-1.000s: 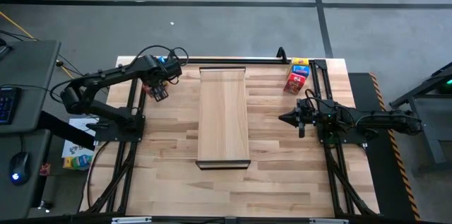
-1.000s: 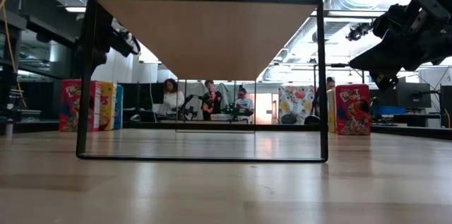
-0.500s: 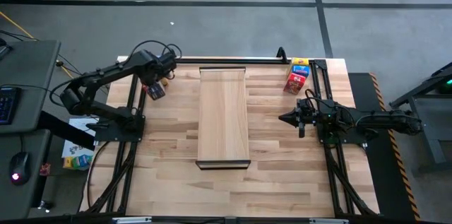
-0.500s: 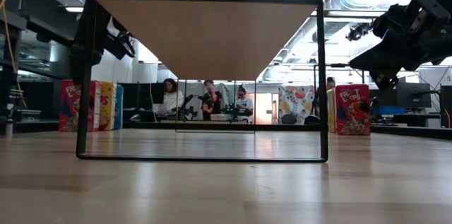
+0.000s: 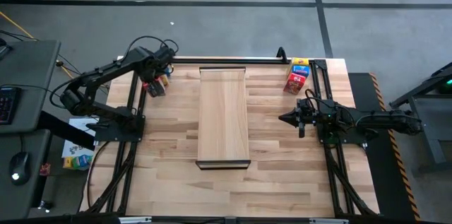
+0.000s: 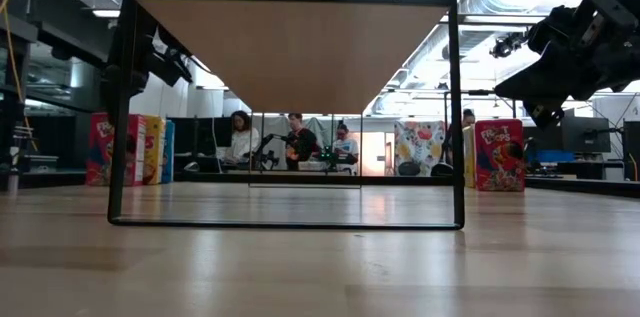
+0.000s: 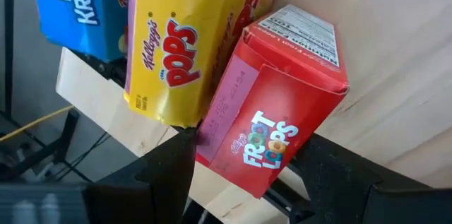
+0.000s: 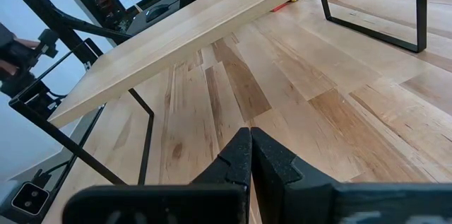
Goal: Stack cereal on shelf
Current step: Put the left red cereal box on the shelf
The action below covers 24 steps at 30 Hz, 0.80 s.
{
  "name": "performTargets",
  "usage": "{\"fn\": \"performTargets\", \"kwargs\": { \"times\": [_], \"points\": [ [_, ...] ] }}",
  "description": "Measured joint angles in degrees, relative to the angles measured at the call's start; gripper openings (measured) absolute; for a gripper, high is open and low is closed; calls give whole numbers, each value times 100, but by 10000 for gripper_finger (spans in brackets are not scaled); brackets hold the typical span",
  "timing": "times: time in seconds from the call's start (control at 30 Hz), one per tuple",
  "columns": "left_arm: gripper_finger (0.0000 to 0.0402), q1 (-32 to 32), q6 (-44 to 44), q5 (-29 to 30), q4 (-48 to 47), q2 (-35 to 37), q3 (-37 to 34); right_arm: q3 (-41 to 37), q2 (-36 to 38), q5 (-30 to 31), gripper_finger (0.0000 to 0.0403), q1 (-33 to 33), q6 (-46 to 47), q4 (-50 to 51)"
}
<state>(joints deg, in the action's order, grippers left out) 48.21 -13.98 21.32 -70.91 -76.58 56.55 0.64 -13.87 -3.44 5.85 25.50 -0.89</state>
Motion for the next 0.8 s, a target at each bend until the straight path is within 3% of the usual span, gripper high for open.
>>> {"fn": "performTargets", "kwargs": {
  "times": [0.43,0.8],
  "points": [
    [229,118,-370,-247,-267,2,9,-1,1,2,0,-1,0,1],
    [229,118,145,-352,-411,-4,82,0,2,2,0,-2,0,-1]
  ]
}}
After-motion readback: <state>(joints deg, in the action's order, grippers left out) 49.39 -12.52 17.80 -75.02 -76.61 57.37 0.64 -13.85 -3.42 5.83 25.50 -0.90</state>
